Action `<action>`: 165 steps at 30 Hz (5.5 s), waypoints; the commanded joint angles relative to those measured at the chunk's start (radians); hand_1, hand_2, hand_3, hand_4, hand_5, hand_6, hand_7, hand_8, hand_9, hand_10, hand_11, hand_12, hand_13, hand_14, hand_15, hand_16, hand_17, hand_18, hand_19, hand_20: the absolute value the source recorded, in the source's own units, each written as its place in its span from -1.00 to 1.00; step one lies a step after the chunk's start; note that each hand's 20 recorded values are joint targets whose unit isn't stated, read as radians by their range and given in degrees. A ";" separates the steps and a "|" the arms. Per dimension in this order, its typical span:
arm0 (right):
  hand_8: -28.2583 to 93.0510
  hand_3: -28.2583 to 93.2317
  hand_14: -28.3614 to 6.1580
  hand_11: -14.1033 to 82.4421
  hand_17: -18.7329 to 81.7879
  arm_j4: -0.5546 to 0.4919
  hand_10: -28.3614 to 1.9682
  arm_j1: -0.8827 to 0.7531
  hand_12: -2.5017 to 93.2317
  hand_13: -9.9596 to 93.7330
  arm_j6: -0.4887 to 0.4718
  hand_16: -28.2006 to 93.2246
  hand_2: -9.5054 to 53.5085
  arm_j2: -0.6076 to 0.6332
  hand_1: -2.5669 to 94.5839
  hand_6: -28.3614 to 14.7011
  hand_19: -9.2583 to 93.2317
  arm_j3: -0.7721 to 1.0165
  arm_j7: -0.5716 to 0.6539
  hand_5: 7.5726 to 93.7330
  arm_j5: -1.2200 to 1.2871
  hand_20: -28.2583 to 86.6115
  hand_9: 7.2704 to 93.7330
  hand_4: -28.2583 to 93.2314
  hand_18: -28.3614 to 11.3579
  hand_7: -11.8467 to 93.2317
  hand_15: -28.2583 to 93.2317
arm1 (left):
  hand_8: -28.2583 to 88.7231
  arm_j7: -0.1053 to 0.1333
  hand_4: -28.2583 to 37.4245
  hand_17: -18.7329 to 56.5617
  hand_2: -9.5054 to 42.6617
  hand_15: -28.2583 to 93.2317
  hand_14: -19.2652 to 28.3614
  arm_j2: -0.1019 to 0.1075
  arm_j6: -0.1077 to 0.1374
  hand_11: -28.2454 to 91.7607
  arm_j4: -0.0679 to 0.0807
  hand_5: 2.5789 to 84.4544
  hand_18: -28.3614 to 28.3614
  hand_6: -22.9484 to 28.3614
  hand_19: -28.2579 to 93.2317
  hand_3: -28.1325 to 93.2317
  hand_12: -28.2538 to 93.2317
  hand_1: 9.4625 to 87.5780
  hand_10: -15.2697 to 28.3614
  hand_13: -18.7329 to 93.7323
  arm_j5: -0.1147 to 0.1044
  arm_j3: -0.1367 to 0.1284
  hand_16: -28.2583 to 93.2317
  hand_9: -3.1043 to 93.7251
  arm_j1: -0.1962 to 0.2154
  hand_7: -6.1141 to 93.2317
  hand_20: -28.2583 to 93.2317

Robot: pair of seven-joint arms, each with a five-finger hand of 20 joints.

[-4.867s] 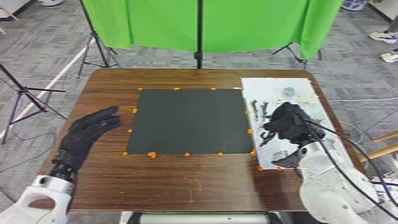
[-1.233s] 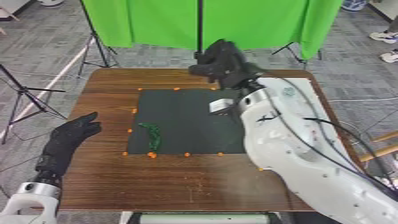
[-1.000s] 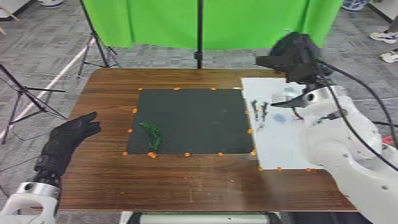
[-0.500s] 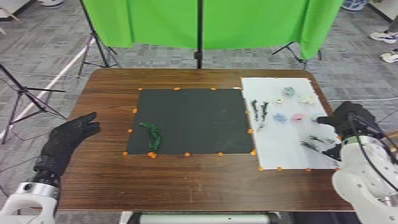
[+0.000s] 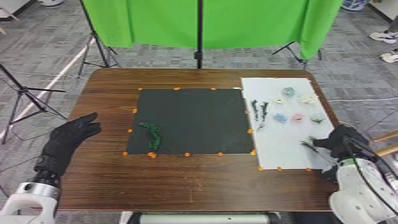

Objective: Arrange flowers

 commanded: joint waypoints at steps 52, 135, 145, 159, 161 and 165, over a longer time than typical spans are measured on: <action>-0.23 0.34 0.58 0.12 0.77 0.257 0.11 0.714 -0.29 1.00 0.265 -0.04 -1.00 -0.407 0.28 0.21 1.00 -0.800 -0.117 0.65 0.327 0.51 0.92 -0.68 -0.19 -0.08 0.52 | -0.61 -0.028 -0.86 -0.22 -0.46 -0.31 0.59 -0.005 -0.043 -0.26 0.021 0.01 0.45 0.14 -0.39 0.54 -0.36 -0.58 0.37 -0.03 0.011 0.040 -0.52 -0.05 -0.011 -0.72 -0.21; -0.66 0.47 0.47 0.07 0.78 0.134 -0.02 0.584 -0.36 1.00 0.093 -0.11 -1.00 -0.300 -0.33 0.12 1.00 -0.827 -0.174 0.74 0.262 0.42 0.96 -0.68 -0.22 -0.12 0.50 | -0.61 -0.050 -0.79 -0.24 -0.54 -0.32 0.59 -0.012 -0.077 -0.27 0.013 0.00 0.45 0.13 -0.40 0.53 -0.35 -0.57 0.36 -0.04 0.014 0.016 -0.51 -0.06 -0.002 -0.72 -0.22; -0.66 0.48 0.47 0.07 0.78 0.116 -0.01 0.577 -0.35 1.00 0.131 -0.11 -1.00 -0.291 -0.33 0.12 1.00 -0.749 -0.165 0.74 0.204 0.42 0.96 -0.68 -0.23 -0.13 0.50 | -0.61 -0.055 -0.79 -0.24 -0.54 -0.32 0.59 -0.011 -0.081 -0.27 0.013 0.00 0.45 0.13 -0.40 0.53 -0.35 -0.57 0.37 -0.04 0.012 0.014 -0.51 -0.06 -0.001 -0.72 -0.22; -0.67 0.47 0.46 0.07 0.68 0.174 -0.06 0.722 -0.35 1.00 0.016 0.04 -1.00 -0.143 -0.29 0.10 1.00 -0.653 -0.025 0.62 0.024 0.48 0.83 -0.68 -0.28 -0.15 0.39 | -0.60 -0.056 -0.79 -0.25 -0.54 -0.32 0.59 -0.009 -0.077 -0.27 0.005 0.00 0.45 0.13 -0.40 0.53 -0.35 -0.57 0.37 -0.04 0.014 0.005 -0.51 -0.06 0.005 -0.72 -0.22; -0.67 0.46 0.47 0.07 0.68 0.197 -0.05 0.754 -0.34 1.00 -0.009 0.05 -1.00 -0.125 -0.30 0.09 1.00 -0.662 -0.010 0.62 0.023 0.48 0.83 -0.69 -0.29 -0.18 0.39 | -0.61 -0.054 -0.79 -0.25 -0.54 -0.32 0.59 -0.010 -0.075 -0.27 0.003 0.00 0.45 0.13 -0.40 0.53 -0.35 -0.57 0.36 -0.04 0.015 0.001 -0.51 -0.06 0.007 -0.72 -0.22; -0.67 0.46 0.48 0.08 0.69 0.244 -0.04 0.802 -0.33 1.00 -0.059 0.05 -1.00 -0.112 -0.31 0.08 1.00 -0.665 0.017 0.64 0.045 0.48 0.83 -0.69 -0.27 -0.24 0.40 | -0.60 -0.049 -0.79 -0.25 -0.54 -0.32 0.59 -0.010 -0.073 -0.27 0.004 0.00 0.45 0.13 -0.40 0.53 -0.35 -0.57 0.36 -0.04 0.016 0.003 -0.51 -0.06 0.004 -0.72 -0.22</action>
